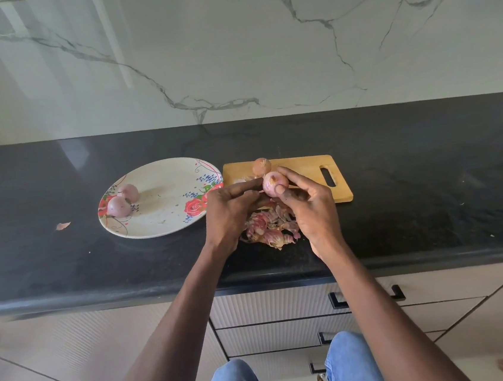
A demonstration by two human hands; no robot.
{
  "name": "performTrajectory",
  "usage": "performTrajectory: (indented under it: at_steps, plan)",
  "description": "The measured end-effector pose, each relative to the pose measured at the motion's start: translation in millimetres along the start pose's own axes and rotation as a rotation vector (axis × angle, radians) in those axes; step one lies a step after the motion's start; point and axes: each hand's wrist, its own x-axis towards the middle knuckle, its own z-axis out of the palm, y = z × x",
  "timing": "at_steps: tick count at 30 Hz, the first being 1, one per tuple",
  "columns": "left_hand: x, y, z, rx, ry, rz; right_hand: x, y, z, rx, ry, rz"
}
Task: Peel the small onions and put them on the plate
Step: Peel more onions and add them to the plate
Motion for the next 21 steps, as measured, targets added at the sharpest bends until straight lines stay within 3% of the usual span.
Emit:
performTrajectory:
  at_steps: [10, 21]
  plan:
    - [2.2, 4.6, 2.5, -0.201, 0.007, -0.117, 0.1, 0.5, -0.4, -0.010, -0.007, 0.000]
    - [1.1, 7.1, 2.4, -0.222, 0.010, -0.135, 0.7, 0.7, -1.2, 0.077, -0.002, 0.036]
